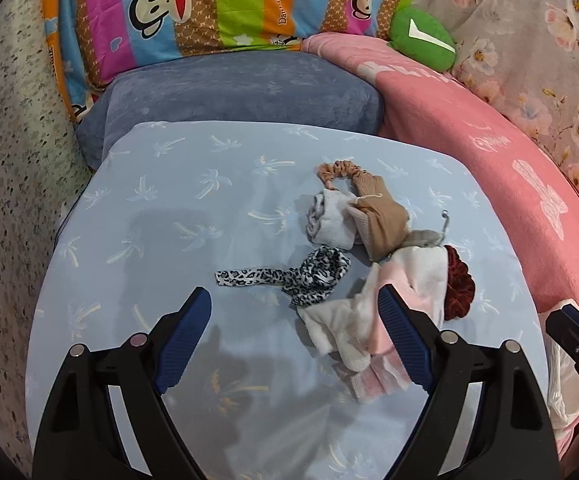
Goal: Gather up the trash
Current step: 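Move both open tools back over the remaining pile on the table, then grasp the leopard-print strip with the left tool while the right tool grasps the white sock, then lift both held items and carry them over the trash bin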
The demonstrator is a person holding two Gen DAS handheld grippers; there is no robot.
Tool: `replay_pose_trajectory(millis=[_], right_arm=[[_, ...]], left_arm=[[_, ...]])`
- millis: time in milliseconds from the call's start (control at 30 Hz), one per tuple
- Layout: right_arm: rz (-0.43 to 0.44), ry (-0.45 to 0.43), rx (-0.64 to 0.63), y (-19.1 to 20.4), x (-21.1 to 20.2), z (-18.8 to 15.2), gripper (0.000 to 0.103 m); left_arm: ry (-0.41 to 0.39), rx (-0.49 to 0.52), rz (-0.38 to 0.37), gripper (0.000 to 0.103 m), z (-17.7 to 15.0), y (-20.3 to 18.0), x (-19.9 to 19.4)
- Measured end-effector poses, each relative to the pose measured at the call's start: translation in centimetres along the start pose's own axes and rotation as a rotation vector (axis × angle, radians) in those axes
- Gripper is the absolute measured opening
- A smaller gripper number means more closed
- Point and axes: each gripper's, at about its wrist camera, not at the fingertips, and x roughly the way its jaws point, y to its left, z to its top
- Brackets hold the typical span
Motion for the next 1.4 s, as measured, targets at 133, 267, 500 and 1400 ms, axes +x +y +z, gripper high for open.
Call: replay_pose_trajectory(millis=[133,267,500,1400], right_arm=[[0.012,0.018,-0.002,1.3,2.0,0.6,0.047],[0.033,0.042,0.004,2.3,4.1,1.2,0.047],[0.054,0.080,-0.003,3.8,7.4,2.2,0.047],[0.142,0.027,0.068,2.3,4.8,4.1,0.005]], left_arm=[[0.034,-0.009,-0.034,0.081,0.7,0.4,1.6],[0.082,-0.030,-0.081,0.074,1.1,0.7,3.4],[0.153,-0.073,-0.174,0.059,1.5,1.1,5.9],[0.075,-0.038,-0.224,0.018,4.4,-1.0,1.6]])
